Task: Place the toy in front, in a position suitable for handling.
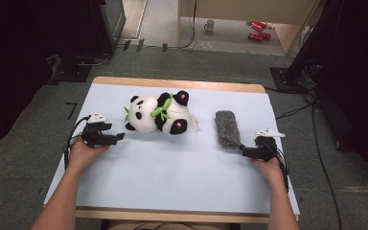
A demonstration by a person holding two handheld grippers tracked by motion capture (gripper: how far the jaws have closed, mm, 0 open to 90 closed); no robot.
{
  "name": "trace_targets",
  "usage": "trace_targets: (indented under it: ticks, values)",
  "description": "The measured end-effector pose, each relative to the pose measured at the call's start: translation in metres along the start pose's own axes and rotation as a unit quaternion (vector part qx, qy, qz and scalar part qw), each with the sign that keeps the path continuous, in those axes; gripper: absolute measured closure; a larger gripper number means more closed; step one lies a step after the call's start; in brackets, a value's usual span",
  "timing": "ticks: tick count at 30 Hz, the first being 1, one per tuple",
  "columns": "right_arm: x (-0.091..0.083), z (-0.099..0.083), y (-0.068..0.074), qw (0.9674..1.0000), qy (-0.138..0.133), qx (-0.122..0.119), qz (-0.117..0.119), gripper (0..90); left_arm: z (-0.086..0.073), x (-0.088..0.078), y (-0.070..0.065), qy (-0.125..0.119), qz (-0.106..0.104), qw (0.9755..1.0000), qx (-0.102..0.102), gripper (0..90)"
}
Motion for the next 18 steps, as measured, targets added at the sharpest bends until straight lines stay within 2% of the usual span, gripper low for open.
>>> trace_targets:
  ticks: [2, 5, 7, 10, 11, 12, 13, 18]
  values:
    - [0.0, 0.0, 0.0, 1.0, 0.0, 0.0, 0.0, 13.4, 0.01, -0.009, -0.006, -0.023, -0.014, 0.9996, -0.011, 30.3]
    - [0.0, 0.0, 0.0, 1.0, 0.0, 0.0, 0.0, 13.3, 0.017, -0.014, -0.011, -0.028, -0.006, 0.9996, -0.004, 30.1]
    - [0.0, 0.0, 0.0, 1.0, 0.0, 0.0, 0.0, 13.3, 0.021, -0.015, -0.015, -0.022, 0.002, 0.9997, 0.009, 30.0]
    - [0.0, 0.0, 0.0, 1.0, 0.0, 0.0, 0.0, 13.4, 0.027, -0.016, -0.02, -0.013, 0.004, 0.9998, 0.016, 34.2]
    - [0.0, 0.0, 0.0, 1.0, 0.0, 0.0, 0.0, 13.3, 0.032, -0.018, -0.022, -0.021, -0.01, 0.9997, 0.009, 35.0]
    - [0.0, 0.0, 0.0, 1.0, 0.0, 0.0, 0.0, 13.3, 0.032, -0.018, -0.022, -0.021, -0.01, 0.9997, 0.009, 36.1]
    - [0.0, 0.0, 0.0, 1.0, 0.0, 0.0, 0.0, 13.3, 0.038, -0.02, -0.025, -0.023, -0.025, 0.9994, 0.007, 37.3]
    - [0.0, 0.0, 0.0, 1.0, 0.0, 0.0, 0.0, 13.4, 0.048, -0.02, -0.03, -0.024, -0.044, 0.9987, 0.008, 37.0]
Point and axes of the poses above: each handheld gripper's, and its own axes: x roughly forward along the jaws, z roughly out of its top, y roughly to its left, the point moved 3 cm from there along x, roughly forward along the jaws, and after that the axes turned 14 degrees about -z, right-handed, at the moved point
